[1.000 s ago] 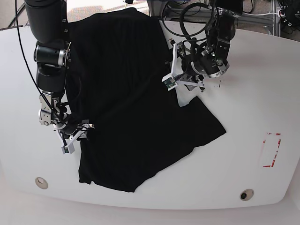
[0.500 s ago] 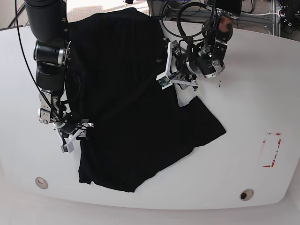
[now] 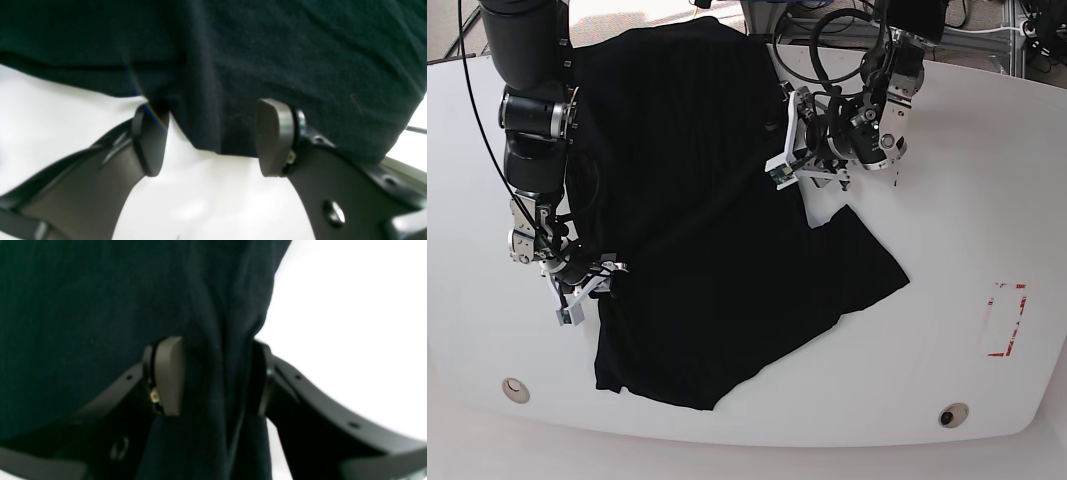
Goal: Layout the t-shirt on the table in an organized manner, then fold the t-shirt properly
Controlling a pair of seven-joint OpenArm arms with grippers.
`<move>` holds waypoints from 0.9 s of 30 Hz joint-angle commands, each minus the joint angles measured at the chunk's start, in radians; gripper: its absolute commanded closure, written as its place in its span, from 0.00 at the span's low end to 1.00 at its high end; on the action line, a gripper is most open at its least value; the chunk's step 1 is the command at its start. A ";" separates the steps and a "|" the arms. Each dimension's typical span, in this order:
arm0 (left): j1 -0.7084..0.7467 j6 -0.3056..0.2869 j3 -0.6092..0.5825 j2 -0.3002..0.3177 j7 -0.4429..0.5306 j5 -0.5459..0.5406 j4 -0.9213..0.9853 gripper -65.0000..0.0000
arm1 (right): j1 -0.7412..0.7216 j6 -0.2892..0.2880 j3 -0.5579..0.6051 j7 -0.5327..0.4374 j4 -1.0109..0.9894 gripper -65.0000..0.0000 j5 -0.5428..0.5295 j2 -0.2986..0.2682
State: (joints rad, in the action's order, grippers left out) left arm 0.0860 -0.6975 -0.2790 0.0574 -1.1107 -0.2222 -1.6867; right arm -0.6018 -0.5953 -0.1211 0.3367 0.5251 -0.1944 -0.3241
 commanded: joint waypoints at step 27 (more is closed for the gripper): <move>-0.159 -0.001 -0.001 0.270 -0.022 0.059 0.032 0.91 | 0.101 -0.002 -0.035 0.243 0.309 0.56 0.000 -0.010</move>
State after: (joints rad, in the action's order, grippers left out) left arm -0.0463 -0.7002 -0.2844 0.2924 -1.1229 -0.1745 -1.6436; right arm -0.5014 -0.6025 -0.1368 0.5510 0.7589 -0.2047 -0.3210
